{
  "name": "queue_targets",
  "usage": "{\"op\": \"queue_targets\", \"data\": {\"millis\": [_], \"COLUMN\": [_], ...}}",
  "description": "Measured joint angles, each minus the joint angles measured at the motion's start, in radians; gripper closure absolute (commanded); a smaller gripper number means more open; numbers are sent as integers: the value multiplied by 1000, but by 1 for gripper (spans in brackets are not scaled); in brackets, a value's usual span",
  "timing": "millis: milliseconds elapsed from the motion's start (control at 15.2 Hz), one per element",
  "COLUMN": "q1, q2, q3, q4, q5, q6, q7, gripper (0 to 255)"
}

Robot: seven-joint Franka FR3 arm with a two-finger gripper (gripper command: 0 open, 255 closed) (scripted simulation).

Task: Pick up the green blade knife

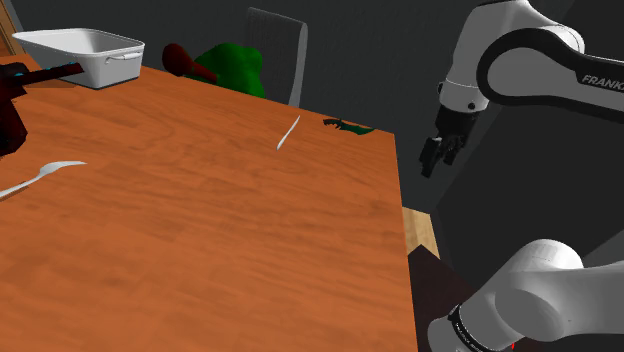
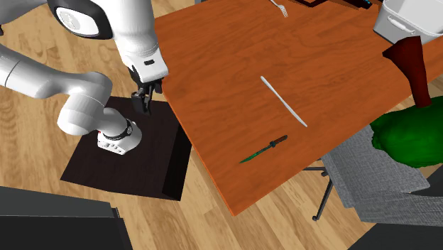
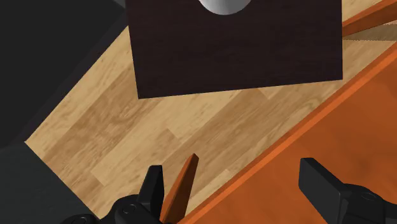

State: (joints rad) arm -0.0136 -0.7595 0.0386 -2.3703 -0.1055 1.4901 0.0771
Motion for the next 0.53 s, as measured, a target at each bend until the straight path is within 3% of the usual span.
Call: {"op": "queue_targets", "data": {"millis": [528], "q1": [15], "q2": [165], "q3": [-105], "q4": [79], "q5": [-44], "q6": [147], "q7": [-194], "gripper": [0]}}
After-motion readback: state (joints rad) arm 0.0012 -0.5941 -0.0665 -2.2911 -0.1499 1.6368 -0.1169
